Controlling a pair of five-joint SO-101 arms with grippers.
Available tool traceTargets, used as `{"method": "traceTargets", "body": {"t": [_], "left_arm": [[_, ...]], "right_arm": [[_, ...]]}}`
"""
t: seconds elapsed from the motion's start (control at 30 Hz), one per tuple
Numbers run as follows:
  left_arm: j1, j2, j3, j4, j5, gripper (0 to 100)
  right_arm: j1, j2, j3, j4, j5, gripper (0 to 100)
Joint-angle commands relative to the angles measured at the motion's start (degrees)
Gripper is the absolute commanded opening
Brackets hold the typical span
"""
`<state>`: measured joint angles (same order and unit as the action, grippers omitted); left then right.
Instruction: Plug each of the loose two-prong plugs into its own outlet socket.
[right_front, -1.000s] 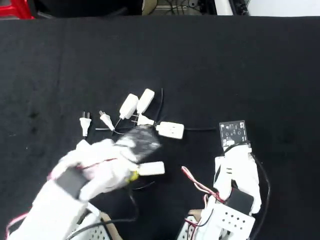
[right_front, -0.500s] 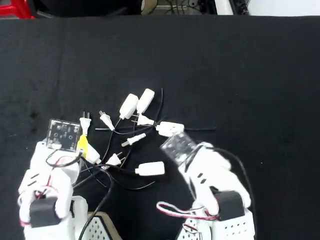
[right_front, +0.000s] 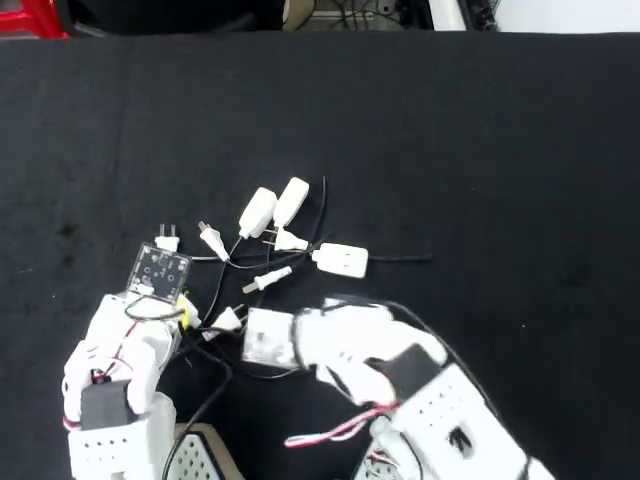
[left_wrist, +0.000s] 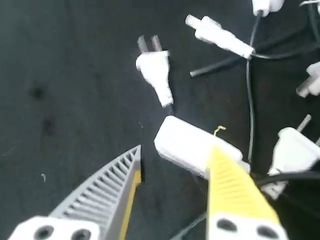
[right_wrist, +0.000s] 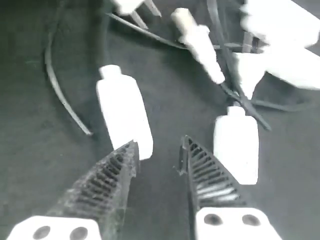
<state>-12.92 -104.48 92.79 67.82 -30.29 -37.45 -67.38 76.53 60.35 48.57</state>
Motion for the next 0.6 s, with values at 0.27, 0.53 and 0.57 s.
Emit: {"method": "traceTargets", "body": {"t": [0.27, 0.53, 0.57], "left_arm": [[-2.9, 0.2, 3.2, -0.2, -4.7, 21], [-3.1, 0.2, 3.4, -0.2, -4.8, 21], [-3.1, 0.2, 3.4, -0.2, -4.8, 21]], "right_arm": [[0.1, 27.1, -8.1, -16.3, 0.0, 1.3], [-5.6, 27.1, -7.4, -8.4, 0.3, 1.1], [-6.2, 27.1, -7.9, -6.5, 0.4, 1.1]]}}
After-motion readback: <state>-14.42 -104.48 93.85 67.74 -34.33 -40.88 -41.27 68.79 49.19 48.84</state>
